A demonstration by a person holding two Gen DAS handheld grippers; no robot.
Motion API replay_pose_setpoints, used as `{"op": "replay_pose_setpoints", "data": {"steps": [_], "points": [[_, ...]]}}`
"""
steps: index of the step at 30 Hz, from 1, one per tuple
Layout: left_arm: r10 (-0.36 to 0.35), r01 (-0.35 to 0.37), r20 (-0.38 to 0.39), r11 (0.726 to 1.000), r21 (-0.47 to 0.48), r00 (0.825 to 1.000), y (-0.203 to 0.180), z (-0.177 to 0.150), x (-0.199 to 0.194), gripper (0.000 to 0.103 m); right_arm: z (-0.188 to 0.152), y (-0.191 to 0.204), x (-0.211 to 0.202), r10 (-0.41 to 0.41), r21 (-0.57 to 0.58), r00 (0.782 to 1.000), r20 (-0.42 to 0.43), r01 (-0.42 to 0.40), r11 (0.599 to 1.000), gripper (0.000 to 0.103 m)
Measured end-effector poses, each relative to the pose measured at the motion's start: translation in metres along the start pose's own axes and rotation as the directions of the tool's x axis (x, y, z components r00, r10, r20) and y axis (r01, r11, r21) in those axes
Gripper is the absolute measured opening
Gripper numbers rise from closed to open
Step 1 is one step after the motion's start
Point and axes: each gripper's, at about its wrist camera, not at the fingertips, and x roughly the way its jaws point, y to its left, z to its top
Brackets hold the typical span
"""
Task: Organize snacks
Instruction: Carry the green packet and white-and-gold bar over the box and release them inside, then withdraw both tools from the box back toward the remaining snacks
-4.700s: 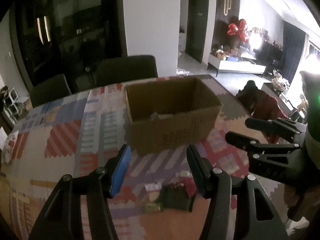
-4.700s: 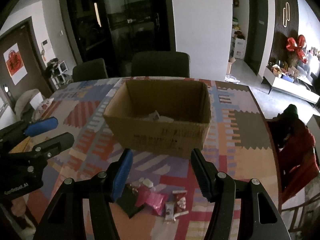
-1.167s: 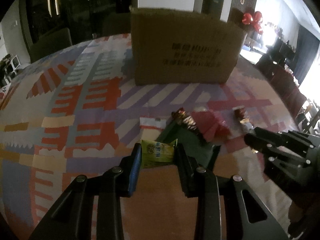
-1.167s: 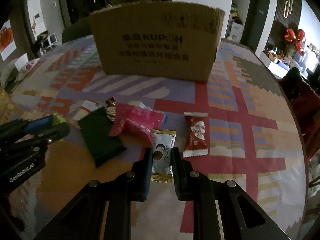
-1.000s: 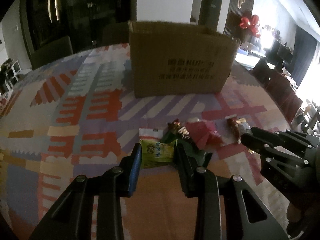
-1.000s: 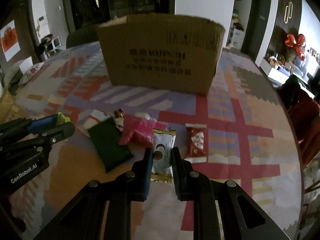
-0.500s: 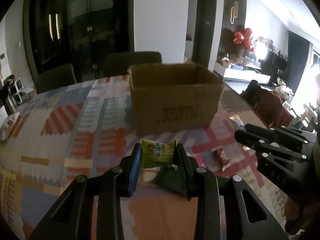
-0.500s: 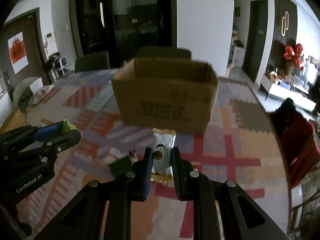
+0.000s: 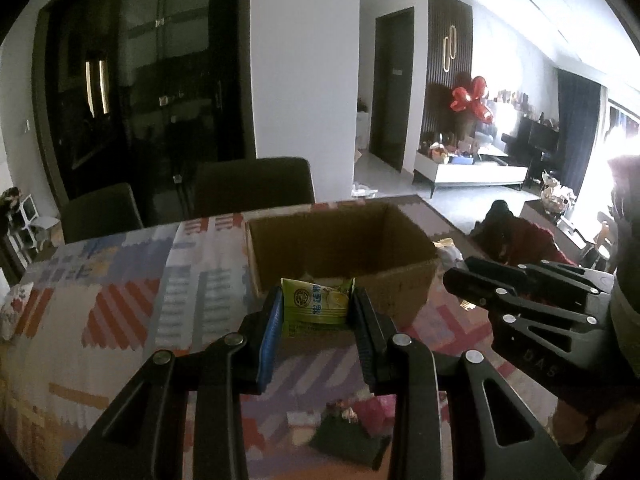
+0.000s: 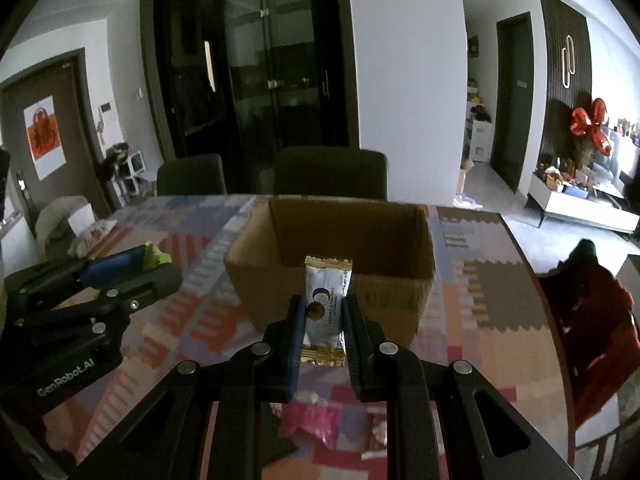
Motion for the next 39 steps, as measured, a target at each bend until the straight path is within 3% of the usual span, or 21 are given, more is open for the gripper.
{"op": "replay_pose_setpoints", "data": {"steps": [6,16,23,29,34,39], "points": [[-0.019,0.019,-0.016,1.000,-0.001,1.000,0.006,0.025,0.022,0.034,0.028,-0.008,0.014,-0.003,-0.002,1.000,0.015,0.003,1.000,0.020],[-0.038,0.037,-0.079,0.999,-0.014,0.996,0.011,0.060,0.067,0.033,0.059,-0.027,0.056,0.009,0.025,0.998,-0.056,-0.008,1.000,0.020],[-0.097,0.082,-0.219,0.994,-0.074,0.971,0.019,0.072,0.113,0.033,0.071,-0.034,0.081,0.022,0.040,0.991,-0.134,-0.017,0.999,0.020],[-0.098,0.075,-0.292,0.993,-0.089,0.951,0.021,0.072,0.137,0.034,0.073,-0.043,0.111,0.048,0.080,0.974,-0.222,-0.031,0.996,0.020],[-0.095,0.074,-0.319,0.994,-0.076,0.943,0.019,0.071,0.147,0.049,0.067,-0.054,0.134,0.067,0.140,0.956,-0.285,-0.028,0.990,0.021],[-0.049,0.033,-0.305,0.998,-0.059,0.951,0.020,0.070,0.143,0.057,0.065,-0.056,0.138,0.036,0.120,0.955,-0.293,-0.001,0.993,0.038]]}}
